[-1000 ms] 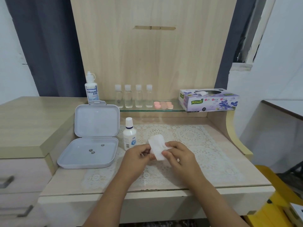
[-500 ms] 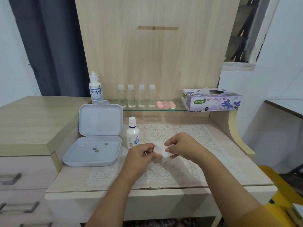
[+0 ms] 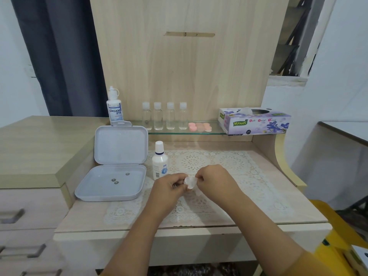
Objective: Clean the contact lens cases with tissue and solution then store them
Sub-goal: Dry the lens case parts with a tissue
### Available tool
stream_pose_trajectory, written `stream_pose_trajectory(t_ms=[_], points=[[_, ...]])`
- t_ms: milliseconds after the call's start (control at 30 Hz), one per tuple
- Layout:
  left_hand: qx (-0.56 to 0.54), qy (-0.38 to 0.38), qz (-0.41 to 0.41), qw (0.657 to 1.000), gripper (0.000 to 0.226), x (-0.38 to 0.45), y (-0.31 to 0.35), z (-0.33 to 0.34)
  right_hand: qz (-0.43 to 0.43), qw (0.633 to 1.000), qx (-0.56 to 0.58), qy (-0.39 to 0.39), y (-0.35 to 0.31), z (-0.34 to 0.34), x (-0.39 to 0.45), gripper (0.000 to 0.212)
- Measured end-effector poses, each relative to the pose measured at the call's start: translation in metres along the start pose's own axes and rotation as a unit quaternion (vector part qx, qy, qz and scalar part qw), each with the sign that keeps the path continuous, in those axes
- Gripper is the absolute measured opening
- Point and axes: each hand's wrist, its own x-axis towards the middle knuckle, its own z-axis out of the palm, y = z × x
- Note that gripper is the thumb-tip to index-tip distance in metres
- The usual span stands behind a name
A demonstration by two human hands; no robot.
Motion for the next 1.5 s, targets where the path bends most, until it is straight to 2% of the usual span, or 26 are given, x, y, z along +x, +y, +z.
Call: stream_pose_trajectory(t_ms=[67,133,233,300,367,433,500,600,733,800,900,967,1033,1100,1133,1267,1367,1500], points=[[-0.009,0.011,-0.013,1.0,0.029,0.002,-0.002,0.0,-0.013,0.999,0.027,0.031,0.001,0.004,-0.001,0.024],[-0.011,0.02,-0.023,0.999,0.029,0.003,-0.004,0.0,-0.001,0.991,0.109,0.082,0.005,0.005,-0.004,0.022],[-0.014,0.017,-0.027,0.999,0.028,0.003,-0.006,0.001,0.035,0.957,0.236,0.167,0.007,-0.002,-0.009,0.021],[-0.011,0.018,-0.029,0.999,0.027,0.004,-0.005,0.001,0.028,0.94,0.295,0.166,0.004,-0.005,-0.011,0.023],[0.005,0.024,-0.03,0.999,0.019,0.004,-0.005,0.001,-0.018,0.958,0.263,0.113,-0.001,-0.003,-0.011,0.026],[0.02,0.029,-0.043,0.998,0.013,0.006,-0.008,0.0,-0.087,0.984,0.135,0.079,-0.004,0.005,-0.011,0.028],[0.041,0.034,-0.054,0.997,0.011,0.007,-0.013,0.0,-0.125,0.989,0.025,0.072,-0.005,0.008,-0.013,0.03],[0.05,0.044,-0.059,0.996,0.01,0.008,-0.015,0.0,-0.151,0.985,-0.037,0.07,-0.006,0.003,-0.015,0.03],[0.036,0.041,-0.041,0.998,0.018,0.007,-0.011,0.0,-0.159,0.986,-0.037,0.023,-0.005,-0.003,-0.008,0.028],[0.041,0.029,-0.02,0.999,0.014,0.006,-0.01,0.0,-0.159,0.987,-0.034,0.005,-0.003,-0.004,-0.004,0.026],[0.043,0.016,-0.012,0.999,0.017,0.003,-0.01,0.0,-0.142,0.99,0.007,-0.006,-0.002,-0.003,0.0,0.021],[0.049,0.017,-0.012,0.999,0.018,0.003,-0.009,0.0,-0.1,0.992,0.073,-0.008,-0.002,-0.002,0.001,0.016],[0.041,0.018,-0.016,0.999,0.009,0.005,-0.009,0.0,-0.05,0.98,0.193,0.022,-0.002,-0.002,-0.001,0.015],[0.001,0.019,-0.03,0.999,0.008,0.005,-0.008,0.0,-0.03,0.96,0.269,0.07,0.0,-0.002,-0.003,0.033],[-0.017,0.022,-0.037,0.999,0.014,0.004,-0.006,0.001,-0.03,0.96,0.264,0.085,0.002,-0.002,-0.003,0.038],[-0.035,0.01,-0.027,0.999,0.029,0.001,-0.002,0.0,-0.008,0.966,0.239,0.1,0.002,-0.005,0.0,0.034],[-0.02,0.017,-0.031,0.999,0.028,0.002,-0.001,0.0,-0.004,0.965,0.24,0.109,0.0,-0.012,-0.001,0.038],[0.004,0.029,-0.035,0.999,0.023,0.002,0.0,0.0,-0.031,0.986,0.156,0.054,-0.007,-0.016,-0.005,0.039]])
